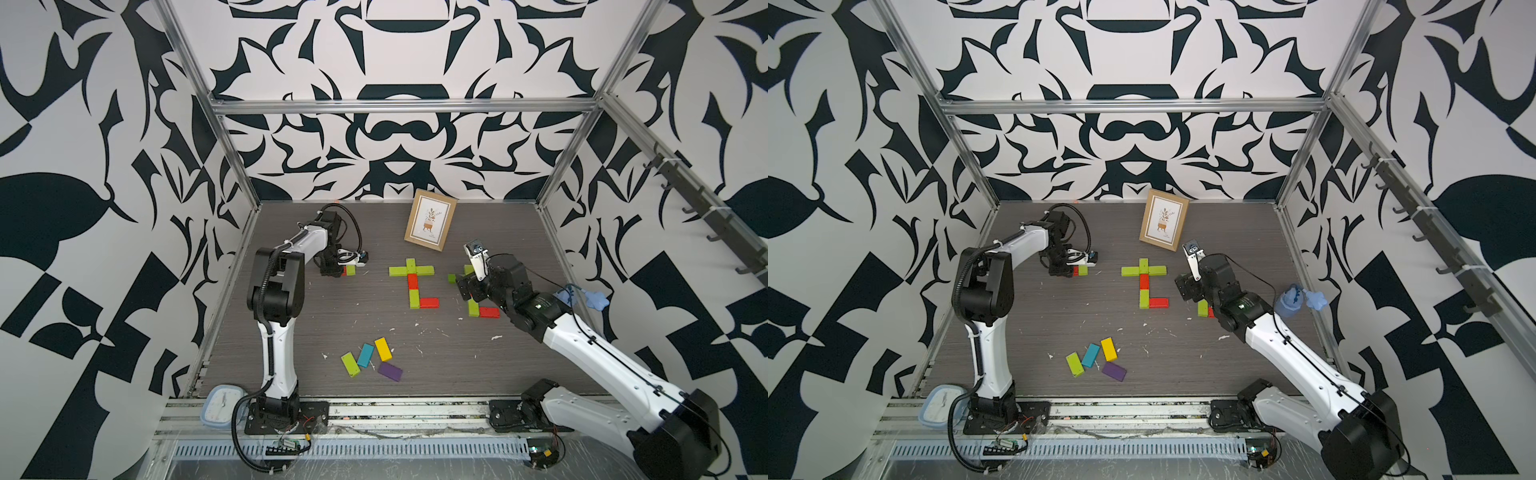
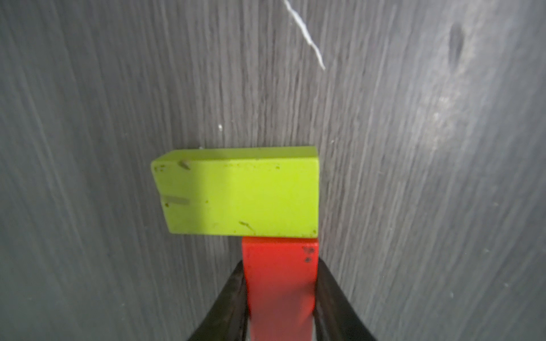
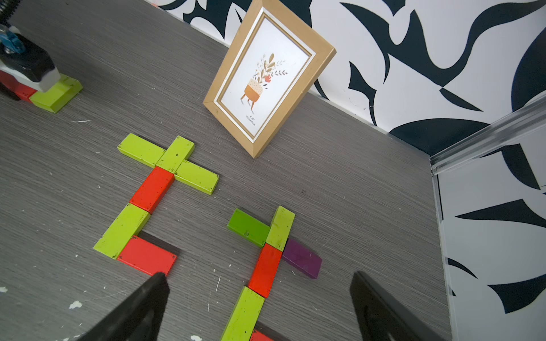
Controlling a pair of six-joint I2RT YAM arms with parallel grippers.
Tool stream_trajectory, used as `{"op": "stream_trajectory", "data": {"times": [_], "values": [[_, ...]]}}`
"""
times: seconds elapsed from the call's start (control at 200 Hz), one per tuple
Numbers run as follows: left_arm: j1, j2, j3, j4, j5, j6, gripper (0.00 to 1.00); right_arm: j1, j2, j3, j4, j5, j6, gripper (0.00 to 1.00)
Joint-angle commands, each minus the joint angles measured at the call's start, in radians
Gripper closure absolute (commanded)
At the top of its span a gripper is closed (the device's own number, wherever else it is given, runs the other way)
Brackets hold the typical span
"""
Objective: Assemble the letter t with building blocks
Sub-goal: Assemble the building block at the center of the board.
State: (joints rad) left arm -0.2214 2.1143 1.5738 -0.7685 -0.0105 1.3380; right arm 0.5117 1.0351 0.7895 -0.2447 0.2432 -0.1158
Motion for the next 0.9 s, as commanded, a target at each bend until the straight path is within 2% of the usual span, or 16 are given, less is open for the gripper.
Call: {"op": "stream_trajectory", "data": {"times": [0.0,0.36,0.605,0.895], "values": [[-0.012,0.044,-0.015,-0.036,0.035,0.014,0.58,-0.001,-0.014,0.001,0.024,-0.001,-0.005,0.01],[-0.01,0.032,-0.024,-0.037,0.035,-0.016,0.43,-0.002,-0.018,0.001,0.024,-0.002,-0.004,0.01],[-0.006,-0.014,-0.039,-0.02,0.049,-0.06,0.29,-0.002,-0.012,-0.001,0.025,-0.004,-0.002,0.01],[-0.004,-0.089,-0.038,-0.005,0.055,-0.099,0.22,-0.002,-0.006,0.001,0.023,-0.004,-0.002,0.01]]}}
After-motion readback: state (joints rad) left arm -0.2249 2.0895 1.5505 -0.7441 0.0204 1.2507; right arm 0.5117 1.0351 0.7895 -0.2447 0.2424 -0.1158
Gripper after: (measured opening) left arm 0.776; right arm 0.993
